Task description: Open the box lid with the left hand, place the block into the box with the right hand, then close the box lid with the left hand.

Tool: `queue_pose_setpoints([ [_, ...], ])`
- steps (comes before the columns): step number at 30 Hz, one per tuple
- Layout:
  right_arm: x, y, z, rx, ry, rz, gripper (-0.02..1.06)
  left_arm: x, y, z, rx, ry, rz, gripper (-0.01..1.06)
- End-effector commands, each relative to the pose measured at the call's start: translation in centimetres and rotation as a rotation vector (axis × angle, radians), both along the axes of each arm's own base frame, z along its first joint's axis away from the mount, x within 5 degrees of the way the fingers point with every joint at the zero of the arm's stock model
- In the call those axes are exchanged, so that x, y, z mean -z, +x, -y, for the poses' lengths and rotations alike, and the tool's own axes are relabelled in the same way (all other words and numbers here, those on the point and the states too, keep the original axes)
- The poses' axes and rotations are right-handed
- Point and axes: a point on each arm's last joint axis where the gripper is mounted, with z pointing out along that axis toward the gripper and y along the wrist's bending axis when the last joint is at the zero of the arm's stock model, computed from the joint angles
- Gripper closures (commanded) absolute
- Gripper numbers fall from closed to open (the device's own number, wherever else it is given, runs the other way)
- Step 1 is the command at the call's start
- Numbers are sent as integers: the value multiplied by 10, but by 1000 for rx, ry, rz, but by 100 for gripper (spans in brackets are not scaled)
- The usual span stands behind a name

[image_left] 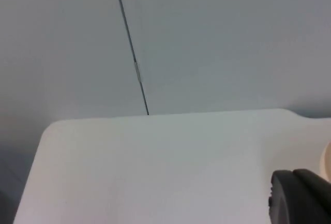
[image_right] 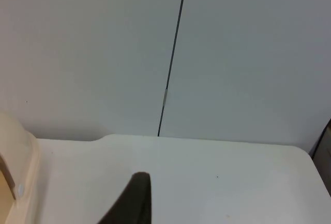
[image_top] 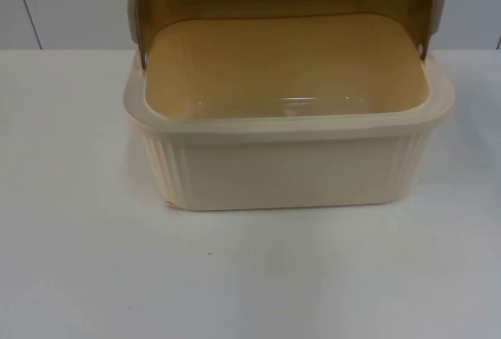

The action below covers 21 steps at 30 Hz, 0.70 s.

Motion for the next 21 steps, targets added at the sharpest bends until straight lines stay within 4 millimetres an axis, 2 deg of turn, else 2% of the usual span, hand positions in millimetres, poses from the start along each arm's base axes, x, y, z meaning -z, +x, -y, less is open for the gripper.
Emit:
queue_pose_setpoints([
  [1,-3,-2,0,3,1,9,3,-1,0,0,-16,-42,16,105],
  [4,-3,-2,0,3,1,9,3,-1,0,-1,-20,-40,16,102],
  [7,-3,-2,0,3,1,9,3,0,-1,-1,-22,-43,10,83],
  [8,-3,-2,0,3,1,9,3,0,-1,-1,-23,-43,6,69],
  [9,-3,-2,0,3,1,9,3,0,-1,-1,-23,-43,6,69],
  [14,-3,-2,0,1,5,8,3,1,-1,-1,-25,-46,-6,0],
  [21,-3,-2,0,1,5,8,3,0,-3,-1,-20,-31,-2,0],
])
